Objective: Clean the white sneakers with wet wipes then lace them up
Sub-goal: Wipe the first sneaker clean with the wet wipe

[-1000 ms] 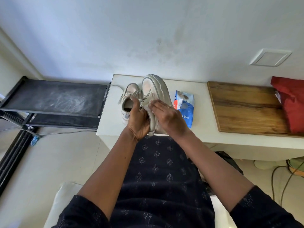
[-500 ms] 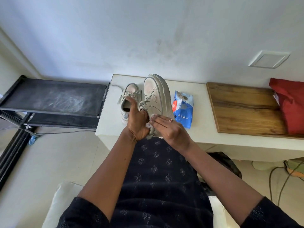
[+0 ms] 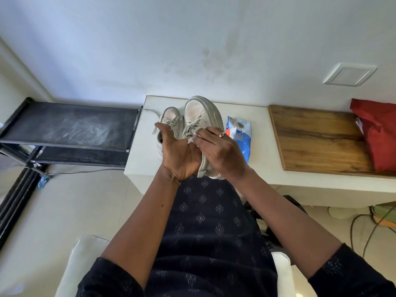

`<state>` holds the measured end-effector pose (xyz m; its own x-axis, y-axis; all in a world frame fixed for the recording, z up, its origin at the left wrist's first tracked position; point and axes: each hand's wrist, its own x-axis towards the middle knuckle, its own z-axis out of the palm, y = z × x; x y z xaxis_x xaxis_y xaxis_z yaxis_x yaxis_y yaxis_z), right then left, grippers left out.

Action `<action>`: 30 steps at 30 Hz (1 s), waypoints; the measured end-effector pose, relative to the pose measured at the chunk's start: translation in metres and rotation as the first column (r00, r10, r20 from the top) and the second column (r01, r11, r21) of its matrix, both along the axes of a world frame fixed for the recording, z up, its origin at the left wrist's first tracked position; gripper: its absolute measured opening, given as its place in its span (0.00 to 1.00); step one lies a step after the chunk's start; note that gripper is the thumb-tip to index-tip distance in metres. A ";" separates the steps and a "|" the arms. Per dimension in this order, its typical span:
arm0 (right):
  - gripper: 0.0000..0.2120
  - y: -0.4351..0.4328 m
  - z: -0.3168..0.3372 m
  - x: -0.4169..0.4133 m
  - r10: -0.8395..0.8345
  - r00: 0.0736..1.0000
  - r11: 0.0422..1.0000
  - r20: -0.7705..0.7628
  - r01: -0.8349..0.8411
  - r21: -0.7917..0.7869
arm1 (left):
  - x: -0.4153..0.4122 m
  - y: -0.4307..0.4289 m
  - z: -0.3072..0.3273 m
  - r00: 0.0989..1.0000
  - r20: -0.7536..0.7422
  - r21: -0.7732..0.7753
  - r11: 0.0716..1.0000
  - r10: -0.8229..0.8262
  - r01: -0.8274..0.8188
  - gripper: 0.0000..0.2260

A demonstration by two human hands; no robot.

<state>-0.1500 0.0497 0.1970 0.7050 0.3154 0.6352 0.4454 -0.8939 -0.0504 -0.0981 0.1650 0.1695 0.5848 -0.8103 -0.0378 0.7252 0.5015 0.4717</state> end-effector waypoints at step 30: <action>0.07 -0.020 -0.013 -0.010 0.096 0.994 0.995 0.050 -0.094 -0.044 | 0.008 -0.006 0.003 1.000 0.016 -0.158 0.987 -0.026 0.028 0.56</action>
